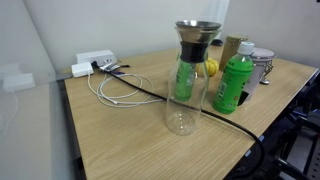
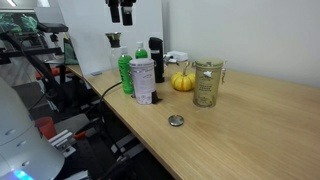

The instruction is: Open the metal container

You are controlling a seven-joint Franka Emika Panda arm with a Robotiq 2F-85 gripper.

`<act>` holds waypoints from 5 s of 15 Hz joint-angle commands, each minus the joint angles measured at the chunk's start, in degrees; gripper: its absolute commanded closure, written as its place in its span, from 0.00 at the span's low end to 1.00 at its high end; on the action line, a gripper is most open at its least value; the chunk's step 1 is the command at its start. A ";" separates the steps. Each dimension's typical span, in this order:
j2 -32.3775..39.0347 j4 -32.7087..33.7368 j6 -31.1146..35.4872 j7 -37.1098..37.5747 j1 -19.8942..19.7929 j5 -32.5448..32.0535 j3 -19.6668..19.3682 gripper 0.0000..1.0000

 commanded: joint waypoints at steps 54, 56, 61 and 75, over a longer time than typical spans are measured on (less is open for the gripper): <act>9.45 -9.38 21.79 19.91 1.81 0.40 15.24 0.00; 10.15 -9.39 21.90 21.65 1.60 0.17 15.48 0.00; 10.24 -9.41 20.04 23.81 1.11 -0.92 15.33 0.00; 14.25 -9.86 19.53 24.05 3.32 -0.57 17.38 0.00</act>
